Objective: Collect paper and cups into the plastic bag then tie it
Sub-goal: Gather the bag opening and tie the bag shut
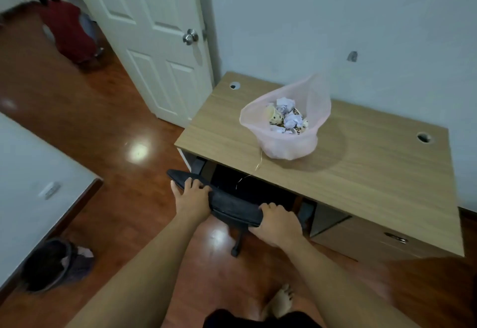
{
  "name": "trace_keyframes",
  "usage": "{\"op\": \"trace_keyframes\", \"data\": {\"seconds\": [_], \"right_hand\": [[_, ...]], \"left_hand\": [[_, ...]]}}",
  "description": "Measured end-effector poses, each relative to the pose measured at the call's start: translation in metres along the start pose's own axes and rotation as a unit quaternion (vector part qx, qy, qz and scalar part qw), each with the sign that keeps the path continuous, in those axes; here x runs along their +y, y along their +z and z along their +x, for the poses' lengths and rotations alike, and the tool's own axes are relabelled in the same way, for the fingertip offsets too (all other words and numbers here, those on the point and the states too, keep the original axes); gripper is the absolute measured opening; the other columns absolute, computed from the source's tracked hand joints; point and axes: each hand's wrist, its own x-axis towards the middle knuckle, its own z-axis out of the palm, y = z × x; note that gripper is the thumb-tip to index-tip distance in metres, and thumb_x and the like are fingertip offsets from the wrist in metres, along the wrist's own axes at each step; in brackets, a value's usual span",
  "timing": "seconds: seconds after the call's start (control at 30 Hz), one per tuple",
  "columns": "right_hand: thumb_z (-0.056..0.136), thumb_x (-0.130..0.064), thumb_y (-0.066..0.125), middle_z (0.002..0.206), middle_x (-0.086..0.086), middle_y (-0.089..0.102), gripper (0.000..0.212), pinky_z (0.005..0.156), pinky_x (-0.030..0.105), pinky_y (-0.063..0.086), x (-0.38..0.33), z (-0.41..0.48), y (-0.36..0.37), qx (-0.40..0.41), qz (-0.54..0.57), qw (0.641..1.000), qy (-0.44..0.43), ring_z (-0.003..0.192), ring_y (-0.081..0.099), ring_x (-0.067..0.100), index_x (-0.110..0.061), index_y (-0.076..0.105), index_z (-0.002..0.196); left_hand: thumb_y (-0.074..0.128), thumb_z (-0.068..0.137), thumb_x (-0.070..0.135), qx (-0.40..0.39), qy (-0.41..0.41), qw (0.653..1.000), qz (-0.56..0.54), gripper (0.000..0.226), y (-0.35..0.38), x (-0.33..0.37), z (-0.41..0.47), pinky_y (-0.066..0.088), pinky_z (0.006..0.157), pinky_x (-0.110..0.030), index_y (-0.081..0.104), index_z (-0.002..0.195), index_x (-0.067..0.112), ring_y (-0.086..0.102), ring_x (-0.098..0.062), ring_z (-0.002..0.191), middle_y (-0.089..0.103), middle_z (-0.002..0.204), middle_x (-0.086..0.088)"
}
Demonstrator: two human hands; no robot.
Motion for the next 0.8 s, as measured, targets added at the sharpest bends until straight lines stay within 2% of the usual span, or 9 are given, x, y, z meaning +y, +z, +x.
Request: {"op": "trace_keyframes", "data": {"seconds": [0.17,0.3,0.37,0.47,0.53,0.57,0.63,0.7,0.8], "right_hand": [[0.090,-0.082,0.047,0.143,0.000,0.060,0.082,0.102,0.048,0.052,0.030,0.028,-0.021,0.009,-0.011,1.000,-0.007,0.130,0.058,0.027,-0.028,0.052,0.151],[0.080,-0.102,0.041,0.145,-0.001,0.059,0.102,0.104,0.048,0.050,0.047,0.048,-0.042,-0.014,0.018,1.000,0.002,0.131,0.057,0.026,-0.030,0.052,0.151],[0.069,-0.110,0.043,0.150,-0.003,0.055,0.116,0.110,0.051,0.047,0.051,0.055,-0.054,-0.041,0.037,0.998,0.003,0.138,0.052,0.025,-0.033,0.049,0.156],[0.058,-0.113,0.051,0.151,-0.008,0.051,0.126,0.116,0.048,0.042,0.051,0.060,-0.064,-0.100,0.094,0.991,-0.006,0.142,0.048,0.020,-0.038,0.048,0.158],[0.056,-0.113,0.054,0.143,-0.013,0.060,0.118,0.113,0.039,0.046,0.057,0.068,-0.071,-0.114,0.203,0.972,0.025,0.135,0.057,0.016,-0.038,0.061,0.148],[0.057,-0.112,0.053,0.135,-0.015,0.067,0.110,0.107,0.035,0.051,0.062,0.073,-0.078,-0.098,0.272,0.956,0.050,0.127,0.066,0.014,-0.037,0.069,0.137],[0.070,-0.104,0.055,0.120,-0.015,0.076,0.085,0.090,0.032,0.059,0.072,0.086,-0.098,-0.048,0.382,0.916,0.110,0.102,0.079,0.013,-0.034,0.075,0.115],[0.089,-0.086,0.057,0.111,-0.009,0.079,0.066,0.075,0.033,0.061,0.080,0.100,-0.119,0.038,0.419,0.890,0.177,0.083,0.081,0.012,-0.025,0.076,0.108],[0.099,-0.073,0.059,0.098,0.000,0.081,0.058,0.075,0.046,0.065,0.091,0.125,-0.149,0.169,0.449,0.834,0.271,0.077,0.081,0.025,-0.017,0.075,0.102]], "left_hand": [[0.064,0.096,0.042,0.014,0.012,1.000,0.020,0.053,-0.014,0.027,0.030,-0.002,0.123,-0.077,0.053,0.148,0.037,0.019,-0.031,0.158,0.042,0.154,-0.002],[0.063,0.095,0.045,0.000,0.023,0.998,0.056,0.054,-0.033,0.046,0.055,0.002,0.120,-0.081,0.053,0.148,0.035,0.031,-0.028,0.149,0.043,0.147,-0.002],[0.067,0.094,0.048,-0.071,0.022,0.993,0.093,0.065,-0.051,0.061,0.063,0.002,0.117,-0.086,0.047,0.154,0.035,0.027,-0.030,0.151,0.037,0.153,-0.005],[0.082,0.078,0.070,-0.265,-0.009,0.945,0.192,0.110,-0.073,0.076,0.095,0.013,0.120,-0.083,0.029,0.166,0.034,0.023,-0.037,0.158,0.026,0.168,-0.005],[0.081,0.064,0.085,-0.350,0.054,0.903,0.245,0.125,-0.093,0.073,0.119,0.035,0.122,-0.068,0.036,0.165,0.027,0.046,-0.039,0.147,0.043,0.166,-0.005],[0.077,0.064,0.089,-0.352,0.106,0.896,0.247,0.119,-0.109,0.069,0.129,0.049,0.114,-0.058,0.049,0.157,0.021,0.059,-0.037,0.133,0.056,0.156,-0.007],[0.073,0.075,0.085,-0.318,0.153,0.923,0.155,0.095,-0.146,0.056,0.152,0.062,0.091,-0.043,0.064,0.138,0.014,0.070,-0.030,0.106,0.071,0.132,-0.007],[0.068,0.091,0.073,-0.282,0.154,0.946,0.043,0.070,-0.182,0.044,0.178,0.063,0.079,-0.035,0.072,0.120,0.010,0.074,-0.023,0.090,0.077,0.108,-0.003],[0.060,0.101,0.062,-0.155,0.170,0.971,-0.072,0.056,-0.214,0.040,0.227,0.061,0.075,-0.033,0.075,0.088,0.010,0.075,-0.022,0.078,0.079,0.086,-0.003]]}}
